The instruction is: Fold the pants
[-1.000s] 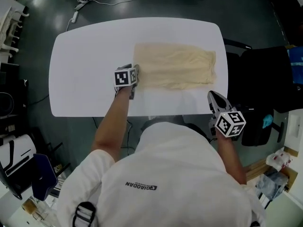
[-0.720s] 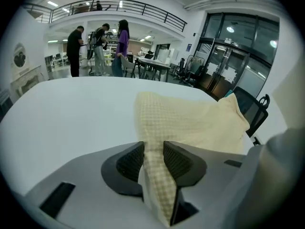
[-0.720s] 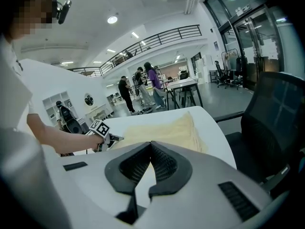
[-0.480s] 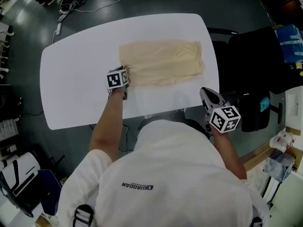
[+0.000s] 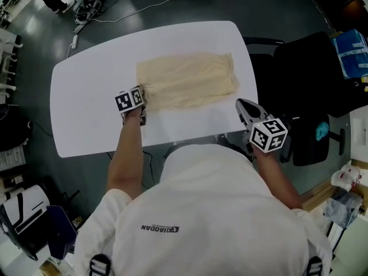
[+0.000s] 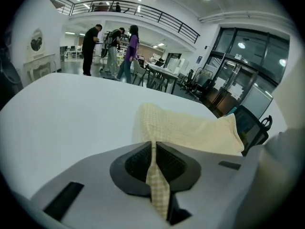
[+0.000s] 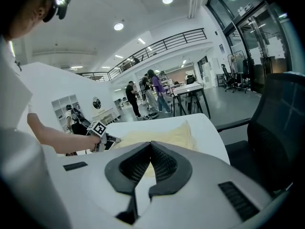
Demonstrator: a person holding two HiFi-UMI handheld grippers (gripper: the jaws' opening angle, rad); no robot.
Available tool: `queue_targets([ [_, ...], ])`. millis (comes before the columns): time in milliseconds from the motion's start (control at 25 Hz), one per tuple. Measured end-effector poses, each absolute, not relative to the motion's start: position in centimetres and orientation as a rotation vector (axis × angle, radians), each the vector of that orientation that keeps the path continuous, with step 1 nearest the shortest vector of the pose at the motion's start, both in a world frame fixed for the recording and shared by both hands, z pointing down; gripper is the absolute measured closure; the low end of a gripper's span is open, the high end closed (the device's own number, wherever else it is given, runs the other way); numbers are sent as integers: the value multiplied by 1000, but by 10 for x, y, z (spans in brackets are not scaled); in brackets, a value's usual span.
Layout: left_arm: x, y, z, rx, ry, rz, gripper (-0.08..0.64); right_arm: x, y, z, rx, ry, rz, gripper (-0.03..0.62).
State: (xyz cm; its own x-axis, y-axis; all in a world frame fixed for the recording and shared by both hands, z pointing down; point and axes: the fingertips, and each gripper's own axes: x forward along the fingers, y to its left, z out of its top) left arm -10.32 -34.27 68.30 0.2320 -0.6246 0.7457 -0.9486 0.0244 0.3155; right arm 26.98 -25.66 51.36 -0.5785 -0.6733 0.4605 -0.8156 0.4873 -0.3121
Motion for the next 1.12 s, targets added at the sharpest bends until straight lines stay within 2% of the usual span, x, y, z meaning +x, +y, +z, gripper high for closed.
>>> queue_targets([
  [480, -37, -356, 570, 1854, -1469, 414, 509, 308, -275, 521, 1200, -2544, 831, 575],
  [1120, 126, -363, 473, 2075, -1370, 380, 514, 363, -289, 516, 1144, -2648, 871, 575],
])
